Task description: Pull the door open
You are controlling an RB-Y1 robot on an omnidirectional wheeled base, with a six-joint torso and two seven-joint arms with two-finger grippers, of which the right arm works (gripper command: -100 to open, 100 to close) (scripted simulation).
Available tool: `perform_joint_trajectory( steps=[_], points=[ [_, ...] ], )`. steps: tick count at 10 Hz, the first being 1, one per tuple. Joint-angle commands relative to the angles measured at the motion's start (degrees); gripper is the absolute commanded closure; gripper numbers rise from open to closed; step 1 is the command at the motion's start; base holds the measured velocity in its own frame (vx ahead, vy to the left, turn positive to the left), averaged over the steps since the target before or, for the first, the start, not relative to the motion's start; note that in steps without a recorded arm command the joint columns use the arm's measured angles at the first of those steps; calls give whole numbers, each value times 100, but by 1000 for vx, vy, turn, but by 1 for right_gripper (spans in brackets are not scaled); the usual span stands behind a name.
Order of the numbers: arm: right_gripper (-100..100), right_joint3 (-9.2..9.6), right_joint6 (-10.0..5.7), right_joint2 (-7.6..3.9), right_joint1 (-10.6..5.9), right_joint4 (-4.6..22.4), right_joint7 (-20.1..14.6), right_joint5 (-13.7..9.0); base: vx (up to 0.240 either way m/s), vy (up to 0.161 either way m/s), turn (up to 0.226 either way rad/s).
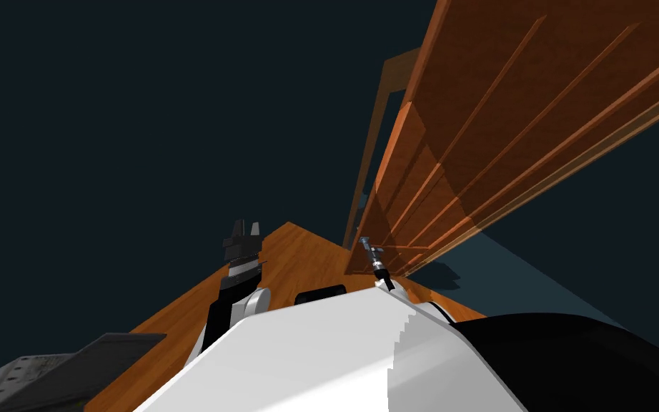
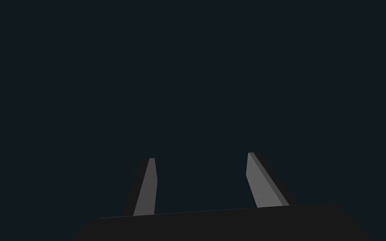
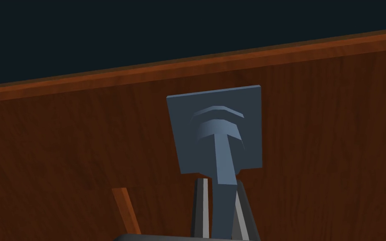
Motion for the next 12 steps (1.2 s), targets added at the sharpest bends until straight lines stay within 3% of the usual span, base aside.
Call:
perform_joint_trajectory(
  steps=[1,6,7,8,9,12],
  points=[
    [100,100,-132,-66,71,-11,-129,68,-251,-39,119],
    [100,428,-521,-327,337,-69,-540,289,-239,-60,97],
    [100,472,-574,-363,373,-77,-596,319,-233,-65,73],
    [100,443,-502,-336,353,-91,-548,300,-101,-23,15],
    [100,502,-687,-392,454,-27,-636,341,-149,-46,180],
    [100,562,-937,-488,583,28,-745,386,-194,-66,158]
  ],
)
